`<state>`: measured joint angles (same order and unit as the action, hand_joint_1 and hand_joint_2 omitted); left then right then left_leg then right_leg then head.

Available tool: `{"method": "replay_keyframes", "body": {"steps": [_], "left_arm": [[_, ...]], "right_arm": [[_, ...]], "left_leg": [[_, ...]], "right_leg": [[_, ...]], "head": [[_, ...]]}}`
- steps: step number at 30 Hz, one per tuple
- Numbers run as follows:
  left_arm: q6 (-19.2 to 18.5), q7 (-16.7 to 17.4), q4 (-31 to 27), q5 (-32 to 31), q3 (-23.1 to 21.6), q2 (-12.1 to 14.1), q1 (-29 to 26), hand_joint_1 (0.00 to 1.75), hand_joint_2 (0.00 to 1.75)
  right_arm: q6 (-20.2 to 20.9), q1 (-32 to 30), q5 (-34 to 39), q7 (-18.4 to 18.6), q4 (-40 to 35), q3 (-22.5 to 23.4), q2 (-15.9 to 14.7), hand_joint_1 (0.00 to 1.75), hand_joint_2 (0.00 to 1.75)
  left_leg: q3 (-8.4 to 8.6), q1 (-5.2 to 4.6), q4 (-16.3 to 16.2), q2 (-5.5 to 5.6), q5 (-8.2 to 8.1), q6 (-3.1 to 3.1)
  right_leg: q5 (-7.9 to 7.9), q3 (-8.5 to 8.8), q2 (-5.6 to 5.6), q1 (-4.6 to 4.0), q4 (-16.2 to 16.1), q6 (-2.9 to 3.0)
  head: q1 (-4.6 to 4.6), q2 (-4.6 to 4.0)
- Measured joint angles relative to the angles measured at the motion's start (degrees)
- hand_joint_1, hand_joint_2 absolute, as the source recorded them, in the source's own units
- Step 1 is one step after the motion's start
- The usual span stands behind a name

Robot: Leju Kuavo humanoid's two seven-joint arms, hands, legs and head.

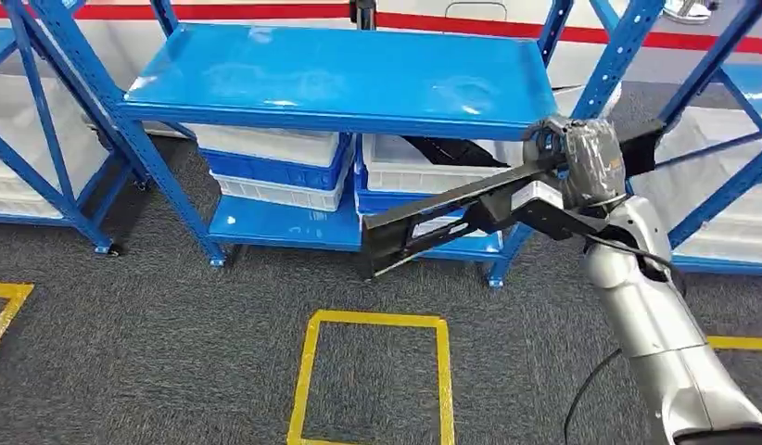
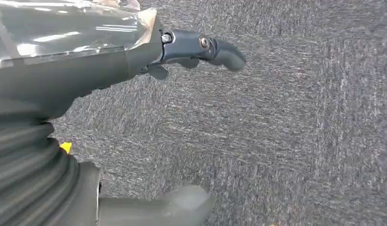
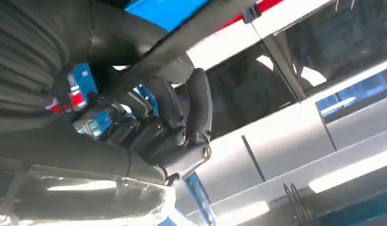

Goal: Take the parts from the cabinet and place them on the table.

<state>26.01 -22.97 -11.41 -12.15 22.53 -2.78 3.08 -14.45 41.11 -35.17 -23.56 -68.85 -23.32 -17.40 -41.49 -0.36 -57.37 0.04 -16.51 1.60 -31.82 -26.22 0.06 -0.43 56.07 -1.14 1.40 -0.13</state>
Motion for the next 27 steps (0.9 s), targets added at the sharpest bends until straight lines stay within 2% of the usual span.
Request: {"method": "replay_keyframes", "body": {"steps": [1, 3, 4, 5, 6, 7, 8, 9, 10, 11, 12, 13, 15, 16, 17, 18, 19, 20, 21, 22, 23, 24, 25, 26, 27], "left_arm": [[0.00, 0.11, 0.00, 0.00, 0.00, 0.18, -0.23, 0.00, 1.75], [-0.02, 0.18, 0.02, 0.00, 0.00, 0.02, -0.46, 0.00, 1.75], [-0.04, 0.18, 0.02, 0.07, 0.00, 0.02, -0.43, 0.00, 1.75], [-0.06, 0.15, 0.02, 0.07, 0.00, 0.04, -0.39, 0.00, 1.75], [-0.07, 0.15, 0.02, 0.07, 0.00, 0.07, -0.39, 0.00, 1.75], [-0.15, 0.15, 0.02, 0.07, 0.00, 0.07, -0.39, 0.00, 1.75], [-0.22, 0.15, 0.02, 0.07, 0.00, 0.07, -0.40, 0.00, 1.75], [-0.24, 0.15, 0.02, 0.07, 0.00, 0.09, -0.39, 0.00, 1.75], [-0.28, 0.15, 0.02, 0.07, 0.00, 0.09, -0.33, 0.00, 1.75], [-0.44, 0.15, 0.00, 0.09, 0.00, 0.04, -0.16, 0.00, 1.75], [-0.55, 0.09, -0.04, 0.09, 0.00, 0.13, -0.09, 0.00, 1.75], [-0.57, -0.02, -0.07, 0.13, 0.02, 0.13, -0.01, 0.00, 1.75], [-0.57, -0.20, -0.07, 0.15, 0.06, 0.17, -0.13, 0.00, 1.75], [-0.57, -0.20, -0.04, 0.15, 0.13, 0.11, -0.22, 0.00, 1.75], [-0.57, -0.22, -0.07, 0.15, 0.24, 0.04, -0.18, 0.00, 1.75], [-0.57, -0.22, -0.07, 0.15, 0.28, 0.07, -0.15, 0.00, 1.75], [-0.57, -0.22, -0.07, 0.15, 0.31, 0.15, -0.13, 0.00, 1.75], [-0.57, -0.22, -0.07, 0.15, 0.35, 0.17, -0.15, 0.00, 1.75], [-0.57, -0.22, -0.07, 0.15, 0.37, 0.22, -0.15, 0.00, 1.75], [-0.59, -0.22, -0.07, 0.15, 0.39, 0.22, -0.15, 0.00, 1.75], [-0.68, -0.24, -0.07, 0.15, 0.42, 0.20, -0.15, 0.00, 1.75], [-0.72, -0.33, -0.07, 0.15, 0.44, 0.20, -0.15, 0.00, 1.75], [-0.74, -0.44, -0.07, 0.15, 0.46, 0.17, -0.16, 0.00, 1.75], [-0.76, -0.63, -0.07, 0.18, 0.55, 0.17, -0.16, 0.00, 1.75], [-0.77, -0.72, -0.07, 0.17, 0.59, 0.15, -0.14, 0.00, 1.75]], "right_arm": [[-0.16, -0.34, -0.11, 0.00, 0.00, -0.02, 0.07, 1.75, 1.75], [-0.29, -0.96, -0.33, 0.02, 0.00, -0.07, 0.55, 1.75, 1.75], [-0.39, -1.17, -0.46, 0.02, -0.02, -0.04, 0.70, 1.75, 1.75], [-0.46, -1.33, -0.46, 0.02, -0.02, -0.02, 0.88, 1.75, 1.75], [-0.57, -1.56, -0.44, 0.02, -0.02, 0.02, 0.92, 1.75, 1.75], [-0.70, -1.95, -0.37, 0.15, -0.02, 0.11, 1.07, 1.75, 1.75], [-0.77, -2.30, -0.37, 0.17, -0.02, 0.15, 1.10, 1.75, 1.75], [-0.77, -2.52, -0.27, 0.17, -0.02, 0.26, 1.10, 1.75, 1.75], [-0.77, -2.57, -0.07, 0.17, -0.04, 0.39, 1.16, 1.75, 1.75], [-0.77, -2.56, 0.15, 0.17, -0.15, 0.66, 1.25, 1.75, 1.75], [-0.81, -2.56, 0.33, 0.15, -0.33, 1.07, 1.18, 1.75, 1.75], [-0.96, -2.52, 0.54, -0.11, -0.33, 1.42, 1.25, 1.75, 1.75], [-1.12, -2.56, 0.83, -0.37, -0.31, 1.92, 1.36, 1.75, 1.75], [-1.12, -2.70, 0.98, -0.50, -0.26, 2.16, 1.34, 1.75, 1.75], [-1.14, -2.88, 1.13, -0.66, -0.24, 2.49, 1.34, 1.75, 1.75], [-1.14, -2.95, 1.22, -0.74, -0.24, 2.84, 1.36, 1.75, 1.75], [-1.14, -2.95, 1.31, -0.81, -0.24, 3.19, 1.36, 1.75, 1.75], [-1.16, -2.98, 1.44, -0.81, -0.24, 3.39, 1.40, 1.75, 1.75], [-1.14, -3.16, 1.66, -0.81, -0.24, 3.56, 1.42, 1.75, 1.75], [-1.14, -3.43, 1.79, -0.81, -0.24, 3.83, 1.42, 1.75, 1.75], [-1.14, -3.68, 1.90, -0.79, -0.24, 4.04, 1.44, 1.75, 1.75], [-1.14, -3.81, 1.92, -0.79, -0.24, 4.22, 1.44, 1.75, 1.75], [-1.14, -3.82, 1.92, -0.81, -0.24, 4.39, 1.49, 1.75, 1.75], [-1.14, -3.83, 1.90, -0.79, -0.35, 4.81, 1.60, 1.75, 1.75], [-1.14, -3.82, 1.88, -0.81, -0.44, 4.98, 1.66, 1.75, 1.75]], "left_leg": [[-0.35, 0.32, -0.04, 0.09, -0.17, -0.25], [-1.66, 0.63, -4.34, 0.06, -7.77, -1.13], [-2.42, 0.83, -8.53, 0.14, -11.77, -1.54], [-3.16, 0.95, -13.15, 0.13, -14.27, -1.86], [-3.46, 1.12, -16.81, 0.12, -14.60, -2.13], [-2.94, 1.42, -18.80, 0.11, -13.01, -2.43], [-1.33, 1.74, -18.14, 0.08, -10.64, -2.62], [1.11, 2.05, -15.72, 0.08, -8.75, -2.83], [4.52, 2.28, -11.65, 0.08, -8.27, -2.96], [7.92, 2.44, -6.31, 0.18, -10.75, -3.09], [10.38, 1.81, -2.72, 0.39, -12.35, -2.72], [10.47, 1.70, -1.92, 0.45, -12.79, -2.02], [9.92, 1.01, -1.78, 0.43, -12.07, -0.88], [9.69, 1.22, -1.12, 0.18, -11.26, 0.22], [9.15, 1.00, -1.08, 0.08, -10.59, 0.99], [8.44, 1.00, -1.07, 0.01, -10.08, 1.66], [7.78, 0.94, -1.07, 0.01, -9.53, 1.75], [7.01, 0.87, -1.08, -0.02, -8.96, 1.88], [6.22, 0.83, -1.10, -0.03, -8.38, 1.85], [5.45, 0.77, -1.13, -0.02, -7.78, 1.81], [4.79, 0.78, -1.16, -0.02, -7.27, 1.71], [4.19, 0.78, -1.16, -0.01, -6.77, 1.57], [3.69, 0.78, -1.18, 0.02, -6.31, 1.35], [3.36, 0.78, -1.20, 0.03, -5.83, 1.03], [2.98, 0.42, -1.33, 0.05, -5.53, 0.70]], "right_leg": [[0.97, -0.29, 0.14, 1.65, -0.26, 0.51], [2.45, -1.40, 0.40, 1.28, -0.14, 1.28], [3.23, -2.28, 0.45, 1.26, -0.11, 1.64], [4.00, -3.15, 0.46, 1.21, -0.04, 1.60], [4.65, -4.04, 0.51, 1.20, 0.05, 1.51], [5.27, -5.02, 0.55, 1.22, 0.20, 1.32], [5.82, -5.93, 0.55, 1.30, 0.43, 1.18], [6.12, -6.74, 0.55, 1.40, 0.78, 0.75], [6.43, -7.45, 0.53, 1.54, 1.27, 0.47], [6.62, -7.99, 0.56, 1.46, 1.86, 0.28], [6.85, -8.56, 0.61, 1.26, 2.10, -0.10], [7.27, -8.68, 0.70, 1.23, 2.02, -0.68], [8.16, -8.85, 0.69, 1.17, 1.75, -1.89], [8.08, -9.38, 0.65, 1.03, 1.97, -2.25], [6.32, -10.43, 0.50, 1.50, 3.35, -1.79], [3.60, -11.63, 0.46, 1.49, 6.26, -1.10], [0.88, -12.96, 0.43, 1.54, 10.46, -0.70], [-1.41, -14.45, 0.38, 1.57, 15.20, -0.63], [-2.55, -15.23, 0.27, 1.46, 18.93, -0.94], [-2.31, -14.92, 0.19, 1.46, 20.37, -1.55], [-1.00, -13.44, 0.19, 1.49, 19.19, -2.18], [0.75, -11.06, 0.19, 1.49, 16.07, -2.74], [2.10, -7.89, 0.21, 1.50, 11.49, -2.98], [2.39, -3.77, 0.21, 1.53, 5.44, -2.56], [1.35, -0.78, 0.20, 1.11, 1.33, -1.91]], "head": [[-0.04, 0.00], [0.31, 0.00], [0.35, 0.00], [0.33, 0.00], [0.35, 0.00], [0.35, 0.00], [0.31, 0.00], [0.35, 0.00], [0.35, 0.00], [0.42, 0.00], [0.35, 0.00], [0.20, 0.00], [0.18, 0.00], [0.18, 0.00], [0.22, 0.00], [-0.04, 0.00], [-0.13, 0.00], [-0.08, 0.00], [-0.17, 0.00], [-0.11, 0.00], [-0.15, 0.00], [-0.19, 0.00], [-0.17, 0.00], [-0.17, 0.00], [-0.19, 0.00]]}}
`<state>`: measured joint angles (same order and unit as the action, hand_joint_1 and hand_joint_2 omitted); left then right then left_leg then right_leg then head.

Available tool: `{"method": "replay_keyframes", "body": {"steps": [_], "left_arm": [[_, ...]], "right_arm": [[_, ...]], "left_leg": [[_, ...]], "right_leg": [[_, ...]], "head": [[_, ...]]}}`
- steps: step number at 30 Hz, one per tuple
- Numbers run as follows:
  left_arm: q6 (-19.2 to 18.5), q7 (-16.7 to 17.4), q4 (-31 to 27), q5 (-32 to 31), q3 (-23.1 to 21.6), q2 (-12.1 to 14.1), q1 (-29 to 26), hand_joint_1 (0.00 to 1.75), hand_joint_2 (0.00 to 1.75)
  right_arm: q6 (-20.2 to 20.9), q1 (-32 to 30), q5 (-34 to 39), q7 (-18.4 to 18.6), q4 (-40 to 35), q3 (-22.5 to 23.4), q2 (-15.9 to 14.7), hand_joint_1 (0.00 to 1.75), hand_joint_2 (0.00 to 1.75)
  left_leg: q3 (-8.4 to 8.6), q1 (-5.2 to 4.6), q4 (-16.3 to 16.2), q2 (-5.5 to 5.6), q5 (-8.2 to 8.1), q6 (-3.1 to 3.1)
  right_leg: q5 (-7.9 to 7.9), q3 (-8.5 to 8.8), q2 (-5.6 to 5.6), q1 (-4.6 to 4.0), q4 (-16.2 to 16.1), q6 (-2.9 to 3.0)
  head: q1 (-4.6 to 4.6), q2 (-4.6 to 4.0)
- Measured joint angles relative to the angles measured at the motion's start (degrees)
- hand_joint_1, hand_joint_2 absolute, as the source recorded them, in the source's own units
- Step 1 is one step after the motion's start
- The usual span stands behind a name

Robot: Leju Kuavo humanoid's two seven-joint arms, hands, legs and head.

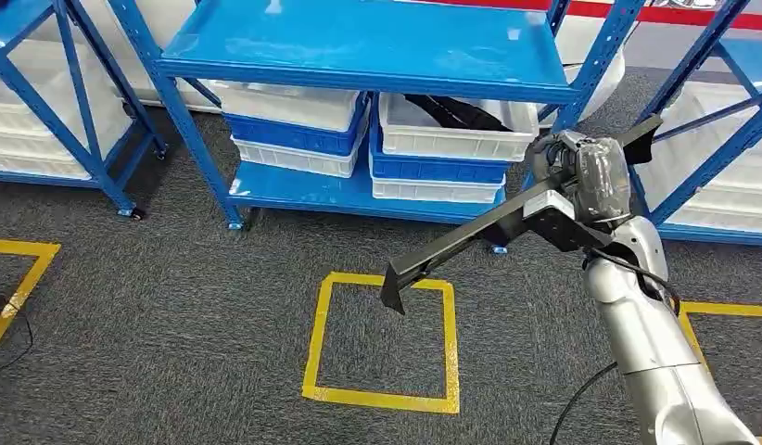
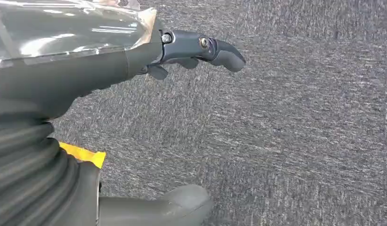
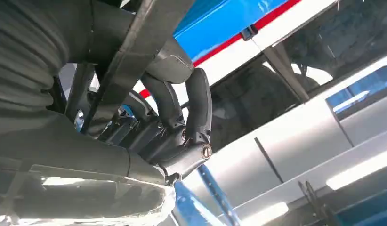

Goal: Take the parts from the cabinet and place them on the table.

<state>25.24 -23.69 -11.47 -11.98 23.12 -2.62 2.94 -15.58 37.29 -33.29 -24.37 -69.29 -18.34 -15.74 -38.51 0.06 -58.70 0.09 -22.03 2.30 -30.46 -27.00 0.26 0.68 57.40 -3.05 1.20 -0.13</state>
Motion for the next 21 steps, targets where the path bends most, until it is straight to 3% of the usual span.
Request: {"method": "replay_keyframes", "body": {"steps": [1, 3, 4, 5, 7, 8, 9, 10, 11, 12, 14, 15, 16, 18, 19, 20, 21], "left_arm": [[-0.02, -0.06, 0.00, 0.00, 0.11, 0.02, -0.01, 0.00, 1.75], [-0.09, -0.13, 0.00, 0.07, 0.28, 0.09, -0.06, 0.00, 1.75], [-0.13, -0.17, 0.00, 0.07, 0.31, 0.15, -0.17, 0.00, 1.75], [-0.13, -0.24, 0.00, 0.07, 0.33, 0.15, -0.17, 0.00, 1.75], [-0.31, -0.48, 0.02, -0.04, 0.31, 0.09, -0.22, 0.00, 1.75], [-0.33, -0.54, 0.00, -0.09, 0.33, 0.11, -0.20, 0.00, 1.75], [-0.37, -0.57, 0.00, -0.13, 0.31, 0.13, -0.21, 0.00, 1.75], [-0.53, -0.59, 0.02, -0.22, 0.33, 0.11, -0.24, 0.00, 1.75], [-0.61, -0.66, 0.00, -0.35, 0.31, 0.11, -0.26, 0.00, 1.75], [-0.66, -0.70, 0.00, -0.48, 0.31, 0.13, -0.24, 0.00, 1.75], [-0.74, -0.72, 0.00, -0.66, 0.31, 0.28, -0.16, 0.00, 1.75], [-0.87, -0.72, 0.00, -0.79, 0.31, 0.31, 0.01, 0.00, 1.75], [-0.90, -0.78, 0.00, -1.00, 0.31, 0.33, 0.01, 0.00, 1.75], [-0.94, -0.87, 0.00, -1.25, 0.28, 0.37, -0.05, 0.00, 1.75], [-1.01, -0.87, 0.00, -1.25, 0.28, 0.37, -0.01, 0.00, 1.75], [-1.03, -0.87, 0.00, -1.31, 0.28, 0.35, 0.04, 0.00, 1.75], [-1.07, -0.92, -0.02, -1.36, 0.28, 0.31, 0.11, 0.00, 1.75]], "right_arm": [[-0.04, -0.24, -0.22, 0.00, -0.28, 0.17, 0.09, 1.75, 1.75], [-0.09, -0.53, -0.72, 0.00, -0.28, 0.37, 0.20, 1.75, 1.75], [-0.13, -0.84, -0.87, 0.02, -0.28, 0.50, 0.28, 1.75, 1.75], [-0.18, -0.99, -1.09, 0.02, -0.28, 0.59, 0.33, 1.75, 1.75], [-0.28, -1.28, -1.64, 0.17, -0.30, 1.11, 0.48, 1.75, 1.75], [-0.33, -1.51, -1.75, 0.17, -0.39, 1.40, 0.48, 1.75, 1.75], [-0.39, -1.86, -1.86, 0.17, -0.46, 1.62, 0.48, 1.75, 1.75], [-0.42, -2.43, -2.08, 0.20, -0.57, 1.90, 0.48, 1.75, 1.75], [-0.44, -3.03, -2.38, 0.26, -0.72, 2.30, 0.48, 1.75, 1.75], [-0.46, -3.48, -2.56, 0.33, -0.85, 2.60, 0.48, 1.75, 1.75], [-0.55, -3.84, -2.67, 0.42, -1.36, 3.21, 0.37, 1.75, 1.75], [-0.68, -3.86, -2.69, 0.44, -1.66, 3.56, 0.26, 1.75, 1.75], [-0.77, -3.97, -2.75, 0.53, -1.92, 3.95, 0.13, 1.75, 1.75], [-0.94, -4.44, -2.73, 0.55, -2.34, 4.43, -0.15, 1.75, 1.75], [-0.94, -4.71, -2.82, 0.55, -2.56, 4.72, -0.37, 1.75, 1.75], [-0.94, -4.88, -2.89, 0.55, -2.78, 5.07, -0.66, 1.75, 1.75], [-0.94, -5.01, -2.97, 0.55, -3.04, 5.42, -0.83, 1.75, 1.75]], "left_leg": [[-0.03, 0.12, 0.26, -0.12, 0.65, -0.45], [-0.14, 0.10, 0.65, -0.10, 1.65, -0.92], [-0.36, -0.07, 0.78, 0.04, 1.99, -1.30], [-0.94, 0.29, 0.07, 0.12, 0.40, -1.68], [-2.82, 0.53, -6.57, 0.11, -5.73, -2.28], [-4.28, 0.56, -11.34, 0.10, -8.24, -2.55], [-5.44, 0.58, -15.46, 0.08, -9.71, -2.81], [-5.66, 0.66, -17.60, 0.08, -9.91, -2.95], [-4.39, 0.80, -16.63, 0.06, -8.94, -3.04], [-1.84, 0.98, -13.09, 0.06, -7.07, -3.06], [4.39, 1.33, -3.24, 0.07, -3.85, -3.01], [5.77, 1.03, -1.39, 0.23, -4.98, -2.72], [5.39, 0.91, -0.83, 0.33, -4.61, -2.23], [5.09, 0.62, -0.64, 0.32, -4.62, -2.08], [4.91, 0.68, -0.04, 0.27, -4.26, -1.51], [4.88, 1.10, 0.55, 0.06, -3.69, -0.64], [4.52, 0.88, 0.76, 0.07, -3.25, 0.01]], "right_leg": [[-0.14, -0.22, -0.22, -0.56, -0.89, 0.44], [0.39, -0.84, -0.25, -0.70, -0.72, 0.89], [1.01, -1.29, -0.18, -0.15, -1.15, 1.47], [1.50, -1.22, -0.02, 0.87, -1.18, 1.98], [2.33, -1.98, 0.08, 0.65, -1.15, 3.20], [2.63, -2.37, 0.18, 0.57, -1.12, 3.25], [2.96, -2.76, 0.21, 0.49, -1.09, 3.24], [3.22, -3.11, 0.22, 0.49, -1.06, 3.11], [3.39, -3.38, 0.23, 0.51, -1.01, 3.08], [3.49, -3.59, 0.22, 0.55, -0.85, 2.93], [3.51, -4.06, 0.18, 0.58, -0.22, 2.82], [3.61, -4.76, 0.15, 0.20, 0.03, 2.64], [3.86, -5.00, 0.16, 0.09, 0.13, 2.26], [4.41, -5.28, 0.14, 0.07, 0.04, 1.43], [4.64, -5.44, 0.10, -0.19, 0.03, 1.03], [3.70, -6.20, 0.12, -0.03, 0.68, 0.95], [1.94, -7.23, 0.04, -0.04, 2.69, 1.31]], "head": [[0.22, 0.00], [0.00, 0.00], [0.11, 0.00], [0.02, 0.00], [0.26, 0.00], [0.20, 0.00], [0.26, 0.00], [0.24, 0.00], [0.26, 0.00], [0.26, 0.00], [0.28, 0.00], [0.33, 0.00], [0.20, 0.00], [0.24, 0.00], [0.18, 0.00], [0.22, 0.00], [0.09, 0.00]]}}
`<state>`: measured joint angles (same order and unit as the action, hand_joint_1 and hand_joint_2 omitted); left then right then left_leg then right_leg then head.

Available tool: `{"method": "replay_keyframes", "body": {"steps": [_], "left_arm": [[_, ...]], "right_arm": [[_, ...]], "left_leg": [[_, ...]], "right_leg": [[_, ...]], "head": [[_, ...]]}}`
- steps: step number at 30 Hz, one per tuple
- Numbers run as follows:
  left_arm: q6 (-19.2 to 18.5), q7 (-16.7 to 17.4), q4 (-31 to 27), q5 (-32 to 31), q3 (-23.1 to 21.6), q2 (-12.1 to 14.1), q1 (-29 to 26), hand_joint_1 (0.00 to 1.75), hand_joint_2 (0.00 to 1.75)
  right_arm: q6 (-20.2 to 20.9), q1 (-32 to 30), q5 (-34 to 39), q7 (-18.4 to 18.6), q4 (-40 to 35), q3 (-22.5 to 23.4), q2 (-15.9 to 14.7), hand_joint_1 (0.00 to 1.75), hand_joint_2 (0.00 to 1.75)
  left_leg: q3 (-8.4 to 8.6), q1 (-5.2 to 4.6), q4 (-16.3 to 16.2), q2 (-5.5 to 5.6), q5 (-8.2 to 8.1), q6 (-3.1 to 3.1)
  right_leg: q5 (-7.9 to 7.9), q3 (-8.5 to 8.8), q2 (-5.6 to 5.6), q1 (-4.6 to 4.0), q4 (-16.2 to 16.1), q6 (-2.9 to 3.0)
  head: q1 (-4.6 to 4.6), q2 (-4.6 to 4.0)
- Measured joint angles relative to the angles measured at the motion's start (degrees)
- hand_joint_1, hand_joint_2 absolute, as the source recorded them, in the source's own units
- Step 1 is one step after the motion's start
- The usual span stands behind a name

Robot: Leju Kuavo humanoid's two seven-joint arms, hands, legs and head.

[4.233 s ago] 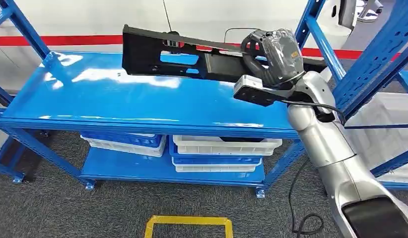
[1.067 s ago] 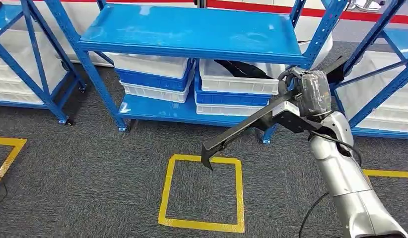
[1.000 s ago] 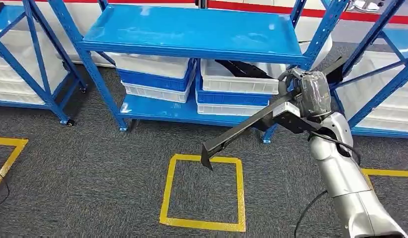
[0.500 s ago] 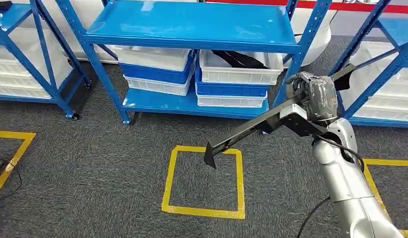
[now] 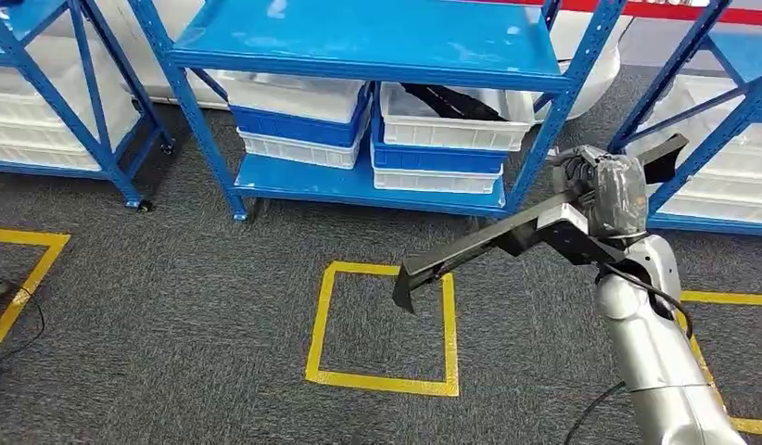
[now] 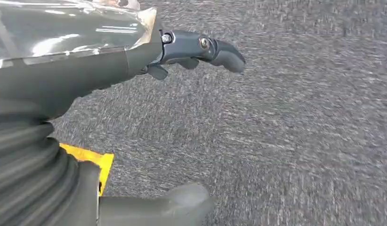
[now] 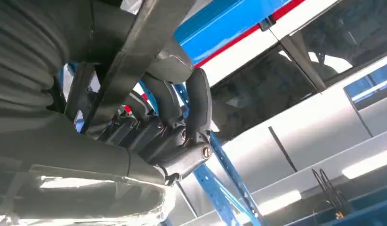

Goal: Take the parts from the cabinet and place them on the table.

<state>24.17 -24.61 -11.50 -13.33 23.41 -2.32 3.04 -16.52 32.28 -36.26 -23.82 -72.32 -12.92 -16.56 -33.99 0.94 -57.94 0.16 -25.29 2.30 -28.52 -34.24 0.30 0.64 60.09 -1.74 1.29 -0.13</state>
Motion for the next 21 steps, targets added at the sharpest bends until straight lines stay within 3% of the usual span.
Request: {"method": "replay_keyframes", "body": {"steps": [2, 4, 5, 6, 8, 9, 10, 11, 13, 18, 21], "left_arm": [[-0.09, -0.02, -0.02, -0.15, 0.00, 0.13, 0.02, 0.00, 1.75], [-0.11, -0.02, -0.02, -0.20, 0.02, 0.17, 0.01, 0.00, 1.75], [-0.13, -0.04, -0.02, -0.33, 0.00, 0.15, 0.00, 0.00, 1.75], [-0.22, -0.04, -0.02, -0.42, 0.00, 0.13, 0.00, 0.00, 1.75], [-0.42, -0.13, -0.02, -0.59, 0.00, 0.07, 0.02, 0.00, 1.75], [-0.50, -0.13, -0.04, -0.63, 0.00, 0.17, 0.03, 0.00, 1.75], [-0.53, -0.17, -0.09, -0.78, 0.00, 0.26, 0.08, 0.00, 1.75], [-0.53, -0.22, -0.11, -0.94, 0.00, 0.35, 0.08, 0.00, 1.75], [-0.57, -0.22, -0.11, -0.98, 0.00, 0.35, 0.04, 0.00, 1.75], [-0.57, -0.22, -0.11, -0.98, 0.00, 0.35, 0.04, 0.00, 1.75], [-0.59, -0.22, -0.09, -0.98, 0.00, 0.35, 0.01, 0.00, 1.75]], "right_arm": [[0.00, -0.17, -0.24, 0.07, -0.20, 0.40, -0.33, 1.75, 1.75], [0.00, -0.95, -0.35, 0.11, -0.26, 0.70, -0.55, 1.75, 1.75], [0.02, -1.41, -0.50, 0.24, -0.37, 0.90, -0.70, 1.75, 1.75], [0.02, -1.59, -0.77, 0.26, -0.40, 1.05, -0.77, 1.75, 1.75], [0.02, -1.59, -0.85, 0.28, -0.92, 1.47, -0.90, 1.75, 1.75], [0.02, -1.55, -0.92, 0.28, -1.18, 1.64, -0.94, 1.75, 1.75], [0.07, -1.54, -1.11, 0.46, -1.40, 1.70, -0.94, 1.75, 1.75], [0.15, -1.64, -1.31, 0.55, -1.51, 1.86, -1.01, 1.75, 1.75], [0.39, -1.86, -1.58, 0.61, -1.53, 2.03, -1.01, 1.75, 1.75], [0.39, -1.86, -1.58, 0.61, -1.53, 2.03, -1.01, 1.75, 1.75], [0.55, -1.87, -1.71, 0.61, -1.58, 2.06, -1.01, 1.75, 1.75]], "left_leg": [[-0.96, -0.06, -0.01, -0.09, 0.64, 0.76], [-1.84, -0.09, -0.04, -0.16, 1.34, 0.77], [-2.22, -0.08, -0.04, -0.15, 1.69, 0.67], [-2.58, -0.05, -0.06, -0.15, 2.07, 0.50], [-3.11, 0.09, -0.12, -0.14, 2.73, -0.16], [-3.22, -0.06, -0.16, -0.14, 3.01, -0.55], [-3.39, -0.35, -0.26, -0.11, 3.29, -0.95], [-3.41, -0.39, -0.04, -0.17, 3.55, -1.31], [-3.34, -0.17, 0.32, -0.12, 4.20, -1.84], [-3.34, -0.17, 0.32, -0.12, 4.20, -1.84], [-3.41, -0.16, 0.32, -0.11, 4.41, -2.06]], "right_leg": [[-4.45, -3.65, -0.05, 0.14, 9.03, 0.64], [-6.82, -6.02, -0.12, 0.12, 16.04, 0.24], [-6.48, -5.37, -0.12, 0.27, 15.69, -0.20], [-5.42, -3.23, -0.12, 0.33, 12.57, -0.78], [-1.86, 3.79, -0.06, 0.85, 0.79, -1.92], [-1.72, 5.71, -0.10, 1.19, -3.29, -1.87], [-1.11, 5.39, -0.44, 0.11, -3.45, -1.26], [-0.97, 5.11, -0.46, 0.38, -3.21, -0.68], [-0.60, 4.90, -0.47, 0.00, -3.00, -0.10], [-0.60, 4.90, -0.47, 0.00, -3.00, -0.10], [-0.36, 4.72, -0.46, 0.08, -3.08, 0.23]], "head": [[-0.03, 0.00], [-0.05, 0.00], [-0.03, 0.00], [-0.11, 0.00], [-0.09, 0.00], [-0.11, 0.00], [0.04, 0.00], [0.06, 0.00], [0.00, 0.00], [0.00, 0.00], [-0.03, 0.00]]}}
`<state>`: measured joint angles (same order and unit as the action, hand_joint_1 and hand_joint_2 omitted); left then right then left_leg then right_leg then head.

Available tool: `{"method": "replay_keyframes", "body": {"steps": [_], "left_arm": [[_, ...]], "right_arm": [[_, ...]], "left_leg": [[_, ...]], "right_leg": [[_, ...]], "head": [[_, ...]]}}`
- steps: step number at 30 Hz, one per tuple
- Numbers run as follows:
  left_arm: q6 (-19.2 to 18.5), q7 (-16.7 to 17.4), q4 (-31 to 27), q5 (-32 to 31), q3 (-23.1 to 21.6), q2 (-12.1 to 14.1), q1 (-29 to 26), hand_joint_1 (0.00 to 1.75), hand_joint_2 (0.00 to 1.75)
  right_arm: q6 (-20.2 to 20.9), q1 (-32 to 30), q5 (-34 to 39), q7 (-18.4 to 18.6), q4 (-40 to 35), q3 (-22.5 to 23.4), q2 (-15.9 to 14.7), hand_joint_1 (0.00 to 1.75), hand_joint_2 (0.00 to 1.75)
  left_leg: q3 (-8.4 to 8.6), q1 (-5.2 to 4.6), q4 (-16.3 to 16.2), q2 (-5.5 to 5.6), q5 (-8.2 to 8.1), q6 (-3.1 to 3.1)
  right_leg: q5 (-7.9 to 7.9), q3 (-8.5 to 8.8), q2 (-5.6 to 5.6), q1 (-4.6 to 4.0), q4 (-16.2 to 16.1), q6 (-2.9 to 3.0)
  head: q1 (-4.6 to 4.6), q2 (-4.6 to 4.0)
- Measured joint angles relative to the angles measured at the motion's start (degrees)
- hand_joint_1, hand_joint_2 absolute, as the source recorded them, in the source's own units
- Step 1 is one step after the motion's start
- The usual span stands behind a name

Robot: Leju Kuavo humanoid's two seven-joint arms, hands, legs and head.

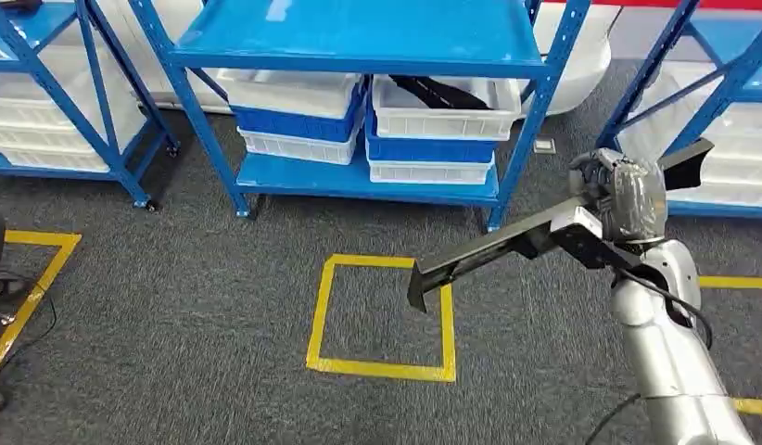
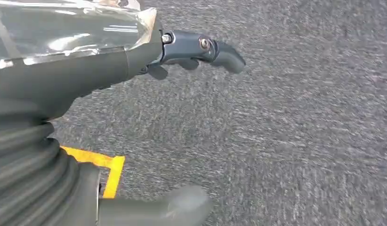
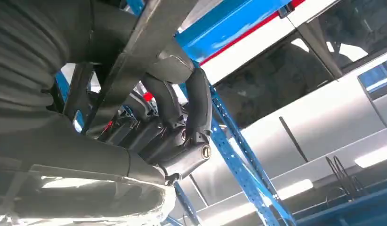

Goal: Take the parts from the cabinet and place them on the table.

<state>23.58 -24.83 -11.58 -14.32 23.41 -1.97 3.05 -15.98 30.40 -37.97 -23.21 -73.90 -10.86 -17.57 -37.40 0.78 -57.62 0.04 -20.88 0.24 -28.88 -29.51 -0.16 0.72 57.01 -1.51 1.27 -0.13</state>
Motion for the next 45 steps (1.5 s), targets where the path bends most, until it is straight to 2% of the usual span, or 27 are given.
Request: {"method": "replay_keyframes", "body": {"steps": [2, 3, 4, 5, 6, 7, 10, 11, 13, 15, 17, 19, 21, 22, 23, 26, 27, 29, 31, 33, 34, 36, 37, 38, 41, 42, 45], "left_arm": [[-0.02, 0.00, 0.00, -0.11, -0.02, 0.00, 0.00, 0.00, 1.75], [-0.02, 0.02, 0.00, -0.09, -0.02, 0.06, 0.00, 0.00, 1.75], [-0.02, 0.02, 0.00, -0.09, -0.02, 0.07, 0.00, 0.00, 1.75], [-0.02, 0.09, 0.00, -0.09, -0.02, 0.11, -0.01, 0.00, 1.75], [0.02, 0.11, -0.02, 0.00, -0.02, 0.09, 0.09, 0.00, 1.75], [0.04, 0.13, -0.02, 0.00, -0.02, 0.18, 0.21, 0.00, 1.75], [0.11, 0.13, -0.02, 0.09, -0.02, 0.09, 0.11, 0.00, 1.75], [0.15, 0.15, -0.02, 0.09, 0.00, 0.07, 0.10, 0.00, 1.75], [0.15, 0.13, -0.02, 0.09, 0.00, -0.15, 0.33, 0.00, 1.75], [0.15, 0.15, -0.02, 0.09, 0.00, -0.18, 0.38, 0.00, 1.75], [0.15, 0.18, -0.02, 0.09, 0.00, -0.26, 0.34, 0.00, 1.75], [0.15, 0.18, -0.02, 0.09, 0.00, -0.48, 0.35, 0.00, 1.75], [0.15, 0.18, -0.02, 0.09, 0.00, -0.59, 0.36, 0.00, 1.75], [0.20, 0.20, -0.07, 0.11, 0.00, -0.39, 0.36, 0.00, 1.75], [0.26, 0.20, -0.07, 0.11, 0.00, -0.50, 0.37, 0.00, 1.75], [0.37, 0.17, -0.04, 0.17, 0.02, -0.52, 0.08, 0.00, 1.75], [0.37, 0.15, -0.04, 0.17, 0.07, -0.52, 0.06, 0.00, 1.75], [0.37, 0.11, -0.04, 0.17, 0.07, -0.52, -0.01, 0.00, 1.75], [0.33, 0.13, -0.04, 0.17, 0.07, -0.50, 0.04, 0.00, 1.75], [0.31, 0.13, -0.04, 0.06, 0.07, -0.57, 0.06, 0.00, 1.75], [0.28, 0.13, -0.04, 0.07, 0.04, -0.57, 0.08, 0.00, 1.75], [0.31, 0.13, -0.07, 0.07, 0.07, -0.53, 0.25, 0.00, 1.75], [0.31, 0.13, -0.11, 0.07, 0.07, -0.24, 0.39, 0.00, 1.75], [0.31, 0.11, -0.11, 0.00, 0.04, -0.28, 0.46, 0.00, 1.75], [0.33, 0.09, -0.11, 0.00, 0.07, -0.20, 0.70, 0.00, 1.75], [0.33, 0.11, -0.07, 0.00, 0.07, -0.46, 0.64, 0.00, 1.75], [0.33, 0.09, -0.09, 0.00, 0.07, -0.48, 0.72, 0.00, 1.75]], "right_arm": [[0.39, 0.13, -0.28, 0.04, -0.26, 0.04, 0.02, 1.75, 1.75], [0.65, 0.13, -0.63, 0.22, -0.50, 0.13, 0.11, 1.75, 1.75], [0.70, 0.13, -0.76, 0.33, -0.50, 0.17, 0.18, 1.75, 1.75], [0.94, 0.09, -1.16, 0.46, -0.50, 0.20, 0.35, 1.75, 1.75], [1.27, 0.14, -1.42, 0.55, -0.55, 0.42, 0.61, 1.75, 1.75], [1.27, 0.27, -1.46, 0.57, -0.55, 0.57, 0.68, 1.75, 1.75], [1.40, 0.46, -1.55, 0.61, -0.55, 0.61, 0.85, 1.75, 1.75], [1.40, 0.47, -1.55, 0.61, -0.55, 0.66, 0.83, 1.75, 1.75], [1.40, 0.59, -1.53, 0.65, -0.55, 0.83, 0.72, 1.75, 1.75], [1.40, 0.56, -1.49, 0.66, -0.53, 0.94, 0.72, 1.75, 1.75], [1.40, 0.41, -1.49, 0.66, -0.52, 0.94, 0.72, 1.75, 1.75], [1.40, 0.46, -1.49, 0.66, -0.52, 0.94, 0.72, 1.75, 1.75], [1.40, 0.50, -1.49, 0.66, -0.52, 0.96, 0.72, 1.75, 1.75], [1.40, 0.73, -1.49, 0.66, -0.52, 0.96, 0.79, 1.75, 1.75], [1.40, 0.66, -1.46, 0.66, -0.55, 1.01, 0.85, 1.75, 1.75], [1.44, 0.60, -1.66, 0.66, -0.44, 1.03, 1.05, 1.75, 1.75], [1.50, 0.76, -1.70, 0.57, -0.35, 1.03, 1.14, 1.75, 1.75], [1.62, 0.84, -1.86, 0.57, -0.35, 1.03, 1.29, 1.75, 1.75], [1.62, 0.83, -1.88, 0.55, -0.35, 1.07, 1.29, 1.75, 1.75], [1.62, 0.76, -1.90, 0.55, -0.35, 1.14, 1.31, 1.75, 1.75], [1.62, 0.77, -1.92, 0.55, -0.35, 1.16, 1.31, 1.75, 1.75], [1.59, 0.80, -1.96, 0.50, -0.35, 1.51, 1.29, 1.75, 1.75], [1.57, 0.77, -1.97, 0.50, -0.35, 1.68, 1.31, 1.75, 1.75], [1.57, 0.88, -1.97, 0.50, -0.35, 1.81, 1.25, 1.75, 1.75], [1.55, 0.98, -1.99, 0.46, -0.35, 1.99, 1.40, 1.75, 1.75], [1.55, 0.82, -1.99, 0.46, -0.35, 2.05, 1.35, 1.75, 1.75], [1.55, 0.94, -1.97, 0.42, -0.33, 2.32, 1.20, 1.75, 1.75]], "left_leg": [[-0.96, 0.39, -1.05, 0.04, -1.58, -0.45], [-2.97, 0.40, -6.84, 0.05, -6.81, -0.66], [-4.02, 0.39, -10.11, 0.14, -8.78, -0.78], [-6.27, 0.39, -18.63, 0.11, -12.37, -0.98], [5.50, 0.15, -2.21, 0.27, -6.46, 0.65], [6.14, -0.14, -0.54, 0.20, -6.77, 0.89], [5.52, -0.72, -0.68, 0.17, -5.95, 1.83], [5.36, -0.52, 0.15, 0.06, -5.08, 2.20], [4.65, -0.23, 0.78, -0.23, -3.90, 2.87], [3.25, -0.24, 0.76, -0.27, -2.92, 3.07], [1.69, -0.24, 0.71, -0.33, -1.80, 2.88], [0.25, -0.12, 0.60, -0.34, -0.74, 2.48], [-0.93, 0.04, 0.19, -0.28, 0.24, 1.71], [-1.68, -0.19, -0.18, -0.21, 0.65, 1.19], [-1.72, -0.22, -0.17, -0.23, 1.24, 0.88], [-2.10, -0.32, 0.17, -0.10, 2.82, 0.17], [-2.90, 0.05, -0.53, -0.13, 1.67, -0.04], [-4.42, -0.04, -6.28, -0.07, -5.87, -0.45], [-6.07, -0.03, -15.44, -0.01, -11.68, -0.70], [-5.56, -0.03, -19.53, -0.02, -10.71, -0.48], [-3.72, -0.06, -18.07, -0.01, -8.72, -0.13], [3.25, -0.37, -9.36, 0.23, -6.43, 1.32], [7.34, -0.88, -3.93, 0.47, -8.19, 2.42], [9.52, -0.99, -0.14, 0.21, -9.30, 2.57], [9.09, -1.91, 0.56, 0.15, -8.49, 3.08], [8.65, -1.01, 2.08, -0.17, -6.99, 3.30], [6.54, -1.01, 2.43, -0.49, -4.66, 3.52]], "right_leg": [[0.89, 0.02, 0.16, 0.80, -0.13, 1.10], [1.60, -0.73, 0.24, 0.62, -0.04, 2.05], [1.96, -1.06, 0.27, 0.56, 0.01, 2.16], [2.61, -2.07, 0.31, 0.16, 0.07, 2.12], [3.27, -2.71, 0.27, -0.20, 0.21, 1.76], [3.45, -3.06, 0.28, -0.94, 0.51, 1.44], [4.36, -3.50, 0.35, -0.22, 0.21, 0.09], [4.66, -3.70, 0.26, -0.74, 0.25, -0.41], [1.13, -5.45, 0.19, -0.64, 3.20, 0.09], [-4.18, -8.47, 0.18, -0.48, 12.14, 0.72], [-5.88, -9.68, 0.19, -0.24, 18.18, -0.03], [-3.01, -6.25, 0.21, 0.37, 14.38, -1.78], [-0.53, 0.20, 0.31, 1.19, 4.81, -2.95], [-2.17, 3.34, 0.19, 0.85, 0.39, -2.59], [-2.21, 2.71, -0.05, 0.07, 0.03, -1.68], [-1.35, 0.83, 0.07, 0.32, 0.60, -0.42], [-0.72, 0.86, 0.18, 1.08, 0.72, 0.56], [0.75, -0.67, 0.24, 0.52, 0.77, 2.16], [2.08, -2.28, 0.27, -0.01, 0.81, 2.58], [3.27, -3.81, 0.26, -0.41, 0.86, 2.69], [3.86, -4.59, 0.24, -0.69, 0.86, 2.67], [4.95, -5.71, 0.14, -1.15, 0.86, 2.57], [5.33, -5.83, 0.16, -0.98, 0.89, 2.39], [5.74, -5.96, 0.27, -1.25, 0.91, 2.05], [7.15, -6.36, 0.42, -0.52, 0.53, 0.86], [6.99, -6.80, 0.46, -1.06, 0.95, 0.72], [-0.75, -10.01, 0.24, -0.56, 8.52, 1.61]], "head": [[0.15, 0.00], [0.19, 0.00], [0.17, 0.00], [0.15, 0.00], [0.17, 0.00], [0.09, 0.00], [0.13, 0.00], [0.09, 0.00], [-0.06, 0.00], [-0.26, 0.00], [-0.28, 0.00], [-0.26, 0.00], [-0.28, 0.00], [-0.42, 0.00], [-0.08, 0.00], [-0.11, 0.00], [-0.07, 0.00], [0.04, 0.00], [0.04, 0.00], [0.07, 0.00], [0.06, 0.00], [0.08, 0.00], [-0.04, 0.00], [-0.09, 0.00], [0.11, 0.00], [0.02, 0.00], [-0.35, 0.00]]}}
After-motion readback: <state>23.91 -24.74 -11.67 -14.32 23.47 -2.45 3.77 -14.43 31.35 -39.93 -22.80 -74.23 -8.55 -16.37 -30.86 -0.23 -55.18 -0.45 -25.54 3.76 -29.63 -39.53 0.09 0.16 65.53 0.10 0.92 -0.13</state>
